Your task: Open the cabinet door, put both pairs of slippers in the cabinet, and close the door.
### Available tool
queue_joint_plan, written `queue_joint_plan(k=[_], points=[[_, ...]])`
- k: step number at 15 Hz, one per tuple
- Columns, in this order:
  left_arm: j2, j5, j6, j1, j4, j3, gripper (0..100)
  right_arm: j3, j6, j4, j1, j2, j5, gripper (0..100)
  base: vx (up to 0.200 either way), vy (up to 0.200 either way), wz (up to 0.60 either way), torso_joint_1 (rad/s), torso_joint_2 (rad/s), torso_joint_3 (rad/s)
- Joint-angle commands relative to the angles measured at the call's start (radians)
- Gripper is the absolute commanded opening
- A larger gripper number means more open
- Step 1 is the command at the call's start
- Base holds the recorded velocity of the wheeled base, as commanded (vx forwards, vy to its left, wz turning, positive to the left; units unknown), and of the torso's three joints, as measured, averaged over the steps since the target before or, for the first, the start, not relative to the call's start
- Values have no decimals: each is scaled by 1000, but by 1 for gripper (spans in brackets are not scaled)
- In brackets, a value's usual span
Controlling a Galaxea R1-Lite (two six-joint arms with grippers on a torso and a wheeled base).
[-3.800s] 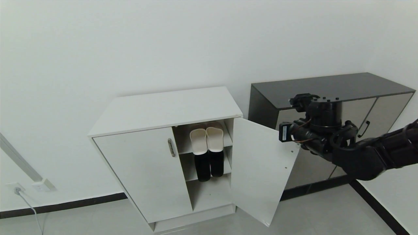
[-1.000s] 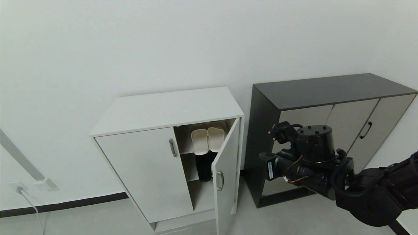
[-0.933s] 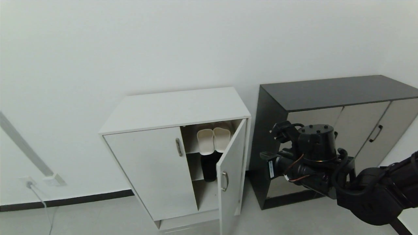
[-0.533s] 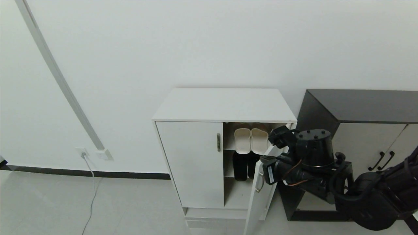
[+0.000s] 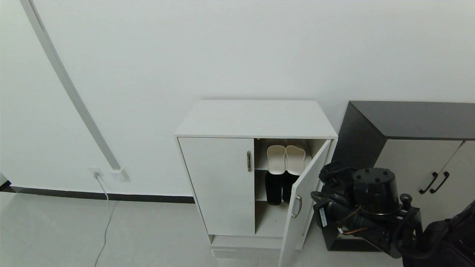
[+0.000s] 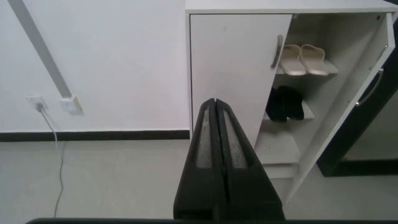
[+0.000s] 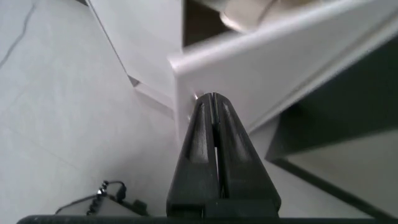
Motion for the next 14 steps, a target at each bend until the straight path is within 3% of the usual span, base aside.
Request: queue_joint_plan(k=[1, 4, 12, 14], points=[[1, 0, 0, 0, 0, 0, 0, 53, -1, -28, 0, 5, 1, 0, 200, 0, 0, -2, 2, 2], [1, 2, -3, 0, 0, 0, 0, 50, 0, -34, 0, 26, 4, 0, 200, 0, 0, -7, -1, 5], [1, 2, -4, 0, 0, 0, 0, -60, 2, -51, -3, 143, 14, 0, 0, 0, 0, 0, 0, 0], [1, 2, -4, 0, 0, 0, 0, -139, 2, -81, -17, 223, 19, 0, 0, 0, 0, 0, 0, 0]])
